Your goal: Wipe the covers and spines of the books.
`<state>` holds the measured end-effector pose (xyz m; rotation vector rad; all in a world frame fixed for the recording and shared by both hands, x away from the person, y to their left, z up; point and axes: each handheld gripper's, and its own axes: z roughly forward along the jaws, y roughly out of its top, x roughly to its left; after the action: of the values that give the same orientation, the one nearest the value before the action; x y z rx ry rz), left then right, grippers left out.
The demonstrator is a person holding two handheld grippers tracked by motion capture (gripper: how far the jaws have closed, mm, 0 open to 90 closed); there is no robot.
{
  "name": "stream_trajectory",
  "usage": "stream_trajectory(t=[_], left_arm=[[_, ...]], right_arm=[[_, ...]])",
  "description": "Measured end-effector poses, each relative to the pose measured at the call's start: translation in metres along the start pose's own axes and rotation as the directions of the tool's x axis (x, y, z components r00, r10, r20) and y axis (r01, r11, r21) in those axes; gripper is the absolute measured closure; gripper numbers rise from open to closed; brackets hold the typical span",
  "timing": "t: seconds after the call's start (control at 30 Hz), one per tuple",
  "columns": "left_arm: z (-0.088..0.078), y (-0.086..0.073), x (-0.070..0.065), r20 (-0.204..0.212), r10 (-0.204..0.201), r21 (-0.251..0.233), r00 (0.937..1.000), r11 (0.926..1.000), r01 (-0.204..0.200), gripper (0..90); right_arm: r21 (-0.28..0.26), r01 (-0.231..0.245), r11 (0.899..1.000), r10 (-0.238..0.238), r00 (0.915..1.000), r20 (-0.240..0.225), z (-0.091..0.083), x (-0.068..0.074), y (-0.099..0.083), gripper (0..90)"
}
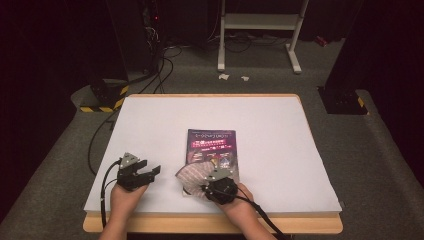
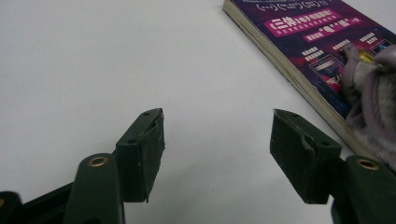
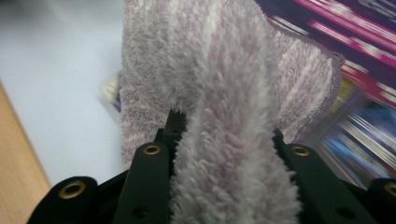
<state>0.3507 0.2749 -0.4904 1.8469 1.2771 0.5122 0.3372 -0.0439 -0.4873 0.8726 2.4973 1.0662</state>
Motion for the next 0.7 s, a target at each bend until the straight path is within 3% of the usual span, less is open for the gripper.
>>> stream_trajectory(t=[0.13,0.33,0.5,0.7], left_arm=[[0.004,0.001,-0.004,0.011,0.011,0.005,0.9999,0.9999,-0.011,35.8],[0.008,0.004,-0.008,0.021,0.017,-0.006,0.9996,0.9998,-0.017,35.8],[0.009,0.004,-0.010,0.024,0.020,-0.006,0.9995,0.9998,-0.020,35.9],[0.006,0.003,-0.009,0.021,0.034,0.010,0.9992,0.9994,-0.034,35.6]], right_arm=[[-0.009,-0.057,0.998,0.057,0.9969,0.054,-0.019,-0.018,-0.020,66.8],[-0.012,-0.126,0.992,0.126,0.9836,0.129,-0.048,-0.038,-0.046,66.8],[-0.017,-0.144,0.989,0.145,0.9768,0.158,-0.058,-0.040,-0.056,66.8],[-0.012,-0.131,0.991,0.131,0.9772,0.167,-0.054,-0.033,-0.052,66.9]])
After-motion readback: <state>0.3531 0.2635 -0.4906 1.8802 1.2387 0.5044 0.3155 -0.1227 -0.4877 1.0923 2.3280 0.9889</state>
